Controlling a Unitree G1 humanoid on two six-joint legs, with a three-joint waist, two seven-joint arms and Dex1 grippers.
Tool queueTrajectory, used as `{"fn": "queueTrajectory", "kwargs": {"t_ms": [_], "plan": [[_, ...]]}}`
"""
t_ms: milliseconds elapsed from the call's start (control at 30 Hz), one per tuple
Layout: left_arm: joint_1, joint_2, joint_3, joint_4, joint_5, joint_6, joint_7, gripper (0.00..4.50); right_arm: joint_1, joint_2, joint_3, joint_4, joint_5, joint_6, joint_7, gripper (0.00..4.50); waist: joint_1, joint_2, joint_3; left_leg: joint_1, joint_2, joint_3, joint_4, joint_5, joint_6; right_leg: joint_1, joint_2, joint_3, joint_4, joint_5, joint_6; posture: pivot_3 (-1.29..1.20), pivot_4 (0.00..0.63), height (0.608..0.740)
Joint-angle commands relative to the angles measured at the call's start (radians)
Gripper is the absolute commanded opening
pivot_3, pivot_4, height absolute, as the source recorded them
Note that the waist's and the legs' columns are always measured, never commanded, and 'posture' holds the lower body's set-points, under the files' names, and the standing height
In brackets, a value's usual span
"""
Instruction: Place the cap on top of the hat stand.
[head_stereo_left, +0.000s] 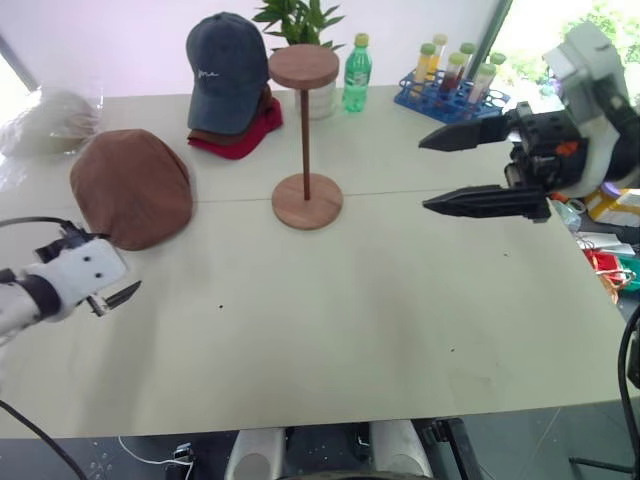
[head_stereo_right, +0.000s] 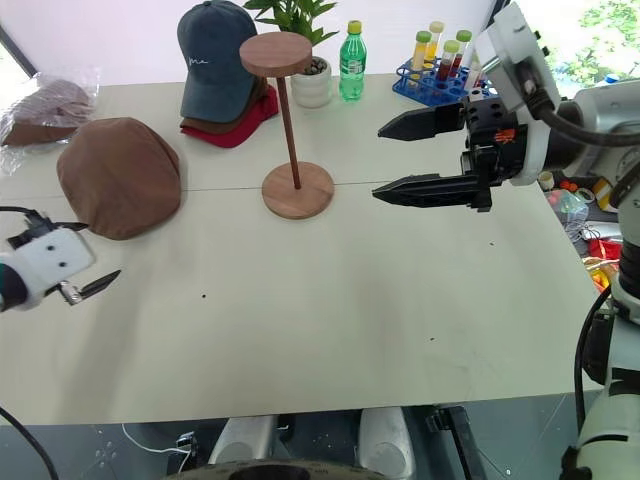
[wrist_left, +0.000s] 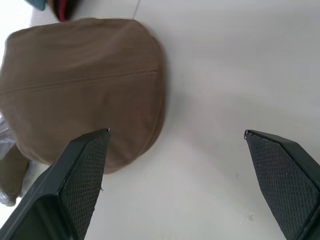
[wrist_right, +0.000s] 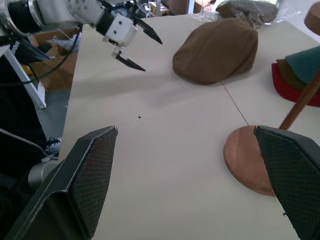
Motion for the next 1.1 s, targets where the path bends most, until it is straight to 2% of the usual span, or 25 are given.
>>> {"fn": "queueTrajectory", "kwargs": {"t_ms": [33,167,267,433,700,933,1100], "plan": [[-0.050,-0.063,-0.073,-0.051,0.154,0.030,0.172,4.48,-0.004,0.001,-0.020,-0.053,0.048,0.013,-0.023,4.48,0.001,0.000,0.000,0.000,0.000,0.000,0.001,0.000,0.000,0.000,0.000,0.000,0.000,0.000,0.000,0.00,0.150,0.740],[-0.100,-0.161,-0.168,-0.038,0.302,0.074,0.318,4.48,-0.011,0.012,-0.027,-0.086,0.114,0.056,-0.050,4.48,-0.003,-0.001,-0.001,0.000,-0.001,0.001,0.004,0.000,0.000,0.002,0.000,0.000,0.000,0.004,0.005,0.00,0.150,0.740],[-0.128,-0.178,-0.244,0.011,0.404,0.057,0.375,4.48,-0.016,0.015,-0.029,-0.100,0.140,0.067,-0.071,4.48,-0.003,-0.001,-0.001,0.000,-0.001,0.001,0.005,0.000,0.001,0.002,0.001,0.001,0.001,0.005,0.005,0.00,0.150,0.740],[-0.187,-0.228,-0.310,0.109,0.474,0.091,0.432,4.48,-0.024,0.024,-0.033,-0.097,0.169,0.073,-0.116,4.48,-0.003,-0.001,-0.001,0.000,-0.001,0.001,0.006,0.000,0.001,0.002,0.001,0.001,0.001,0.005,0.005,0.00,0.150,0.740],[-0.355,-0.276,-0.405,0.329,0.500,0.058,0.471,4.48,-0.011,0.040,-0.042,-0.112,0.210,0.070,-0.182,4.48,-0.002,-0.002,-0.002,0.000,-0.002,0.000,0.007,0.000,0.001,0.003,0.000,0.000,0.001,0.006,0.006,0.00,0.150,0.740],[-0.509,-0.267,-0.436,0.618,0.501,-0.023,0.554,4.48,-0.006,0.048,-0.049,-0.116,0.236,0.069,-0.233,4.48,-0.002,-0.002,-0.002,0.000,-0.002,0.000,0.008,0.000,0.001,0.003,0.001,0.000,0.002,0.007,0.008,0.00,0.150,0.740],[-0.594,-0.254,-0.466,0.755,0.508,-0.079,0.594,4.48,-0.004,0.049,-0.054,-0.118,0.251,0.069,-0.259,4.48,-0.003,-0.003,-0.002,0.000,-0.002,0.001,0.009,0.000,0.001,0.003,0.001,0.001,0.003,0.007,0.009,0.00,0.150,0.740]]}}
